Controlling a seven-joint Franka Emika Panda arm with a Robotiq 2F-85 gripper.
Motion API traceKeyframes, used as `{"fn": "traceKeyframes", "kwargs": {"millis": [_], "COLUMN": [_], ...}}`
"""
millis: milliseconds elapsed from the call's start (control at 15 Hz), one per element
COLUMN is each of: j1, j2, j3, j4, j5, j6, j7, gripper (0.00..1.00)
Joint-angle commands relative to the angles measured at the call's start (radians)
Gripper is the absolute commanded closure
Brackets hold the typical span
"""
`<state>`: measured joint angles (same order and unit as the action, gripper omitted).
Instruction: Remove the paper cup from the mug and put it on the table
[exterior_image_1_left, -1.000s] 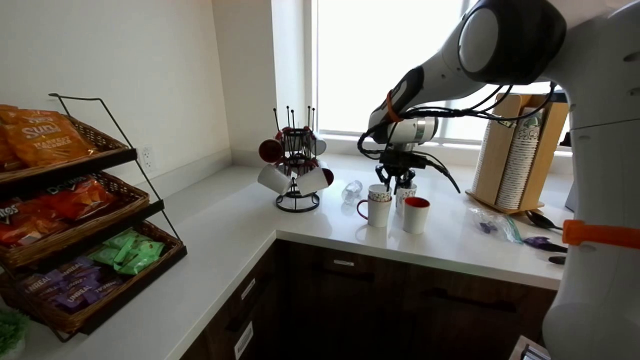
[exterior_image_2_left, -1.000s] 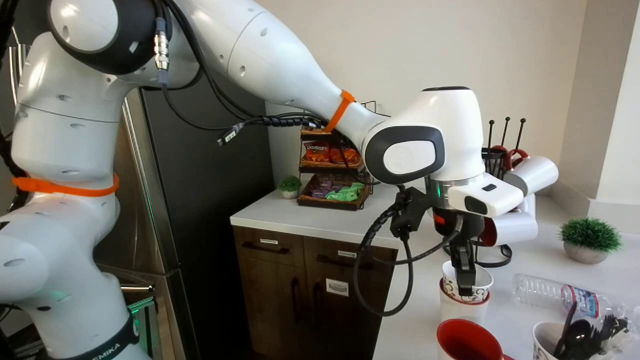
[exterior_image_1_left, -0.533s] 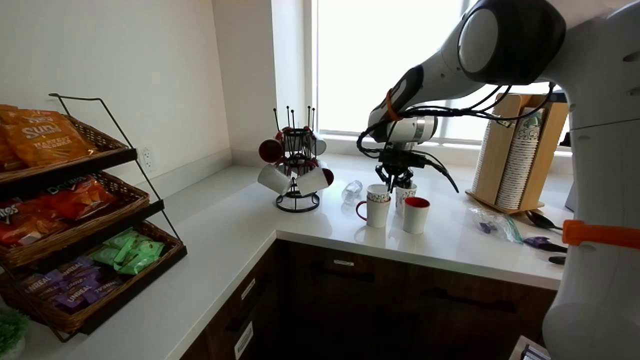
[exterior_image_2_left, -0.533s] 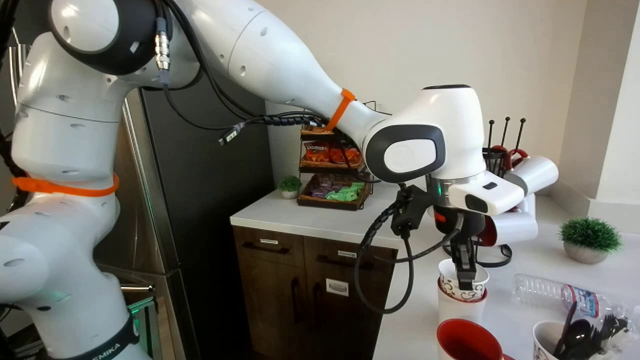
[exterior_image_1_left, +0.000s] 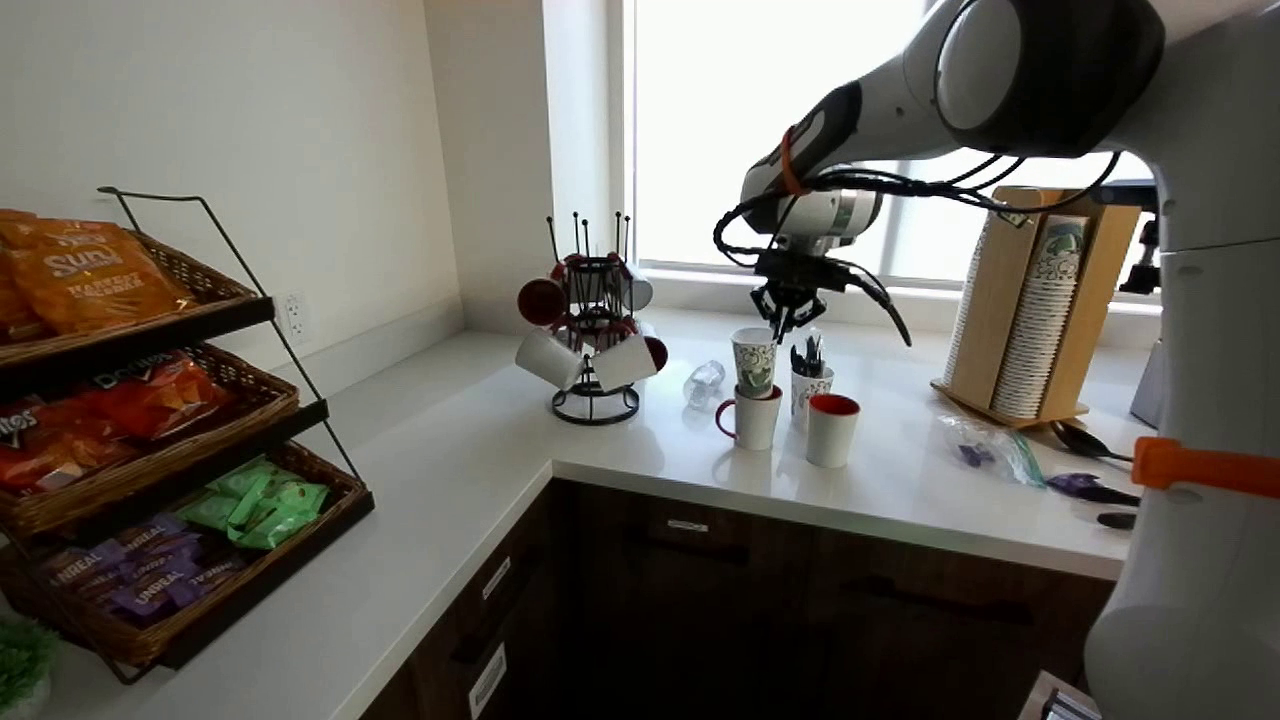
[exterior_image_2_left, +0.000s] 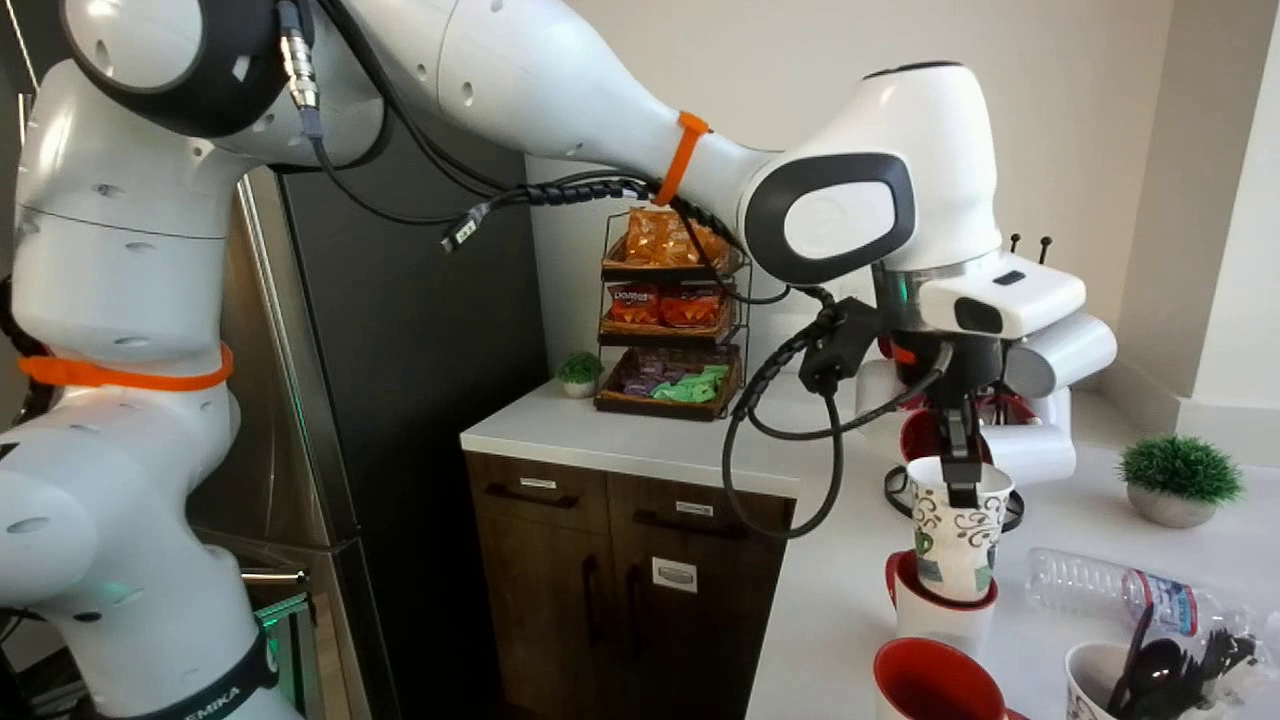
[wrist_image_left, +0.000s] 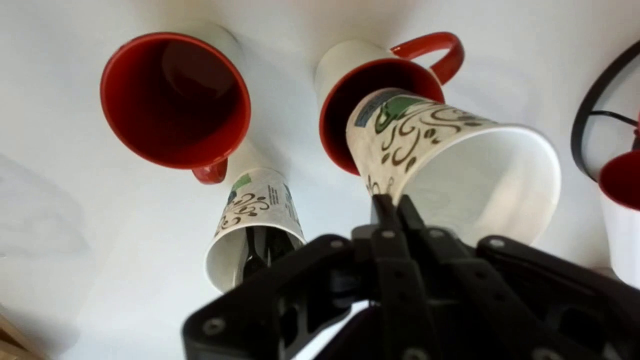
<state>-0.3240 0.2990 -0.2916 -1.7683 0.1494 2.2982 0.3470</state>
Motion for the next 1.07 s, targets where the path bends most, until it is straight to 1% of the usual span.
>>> {"fn": "traceKeyframes", "kwargs": {"millis": [0, 200, 533, 600, 867, 1000], "j1": [-0.018, -0.038, -0.078, -0.091, -0.142, -0.147], "j2": [-0.016, -0.013, 0.084, 0.106, 0.192, 0.243], "j3": [0.001, -0.009, -0.047, -0.042, 0.02, 0.035], "j4": [0.069, 0.125, 0.25, 0.273, 0.351, 0.394], "j5": [0.076, 0.122, 0.122, 0.138, 0.263, 0.263], "j6": [-0.107, -0.13, -0.044, -0.026, 0.013, 0.016], "j7": [0.019, 0.032, 0.086, 0.074, -0.009, -0.021], "gripper": [0.99, 0.99, 0.99, 0.99, 0.99, 0.99]}}
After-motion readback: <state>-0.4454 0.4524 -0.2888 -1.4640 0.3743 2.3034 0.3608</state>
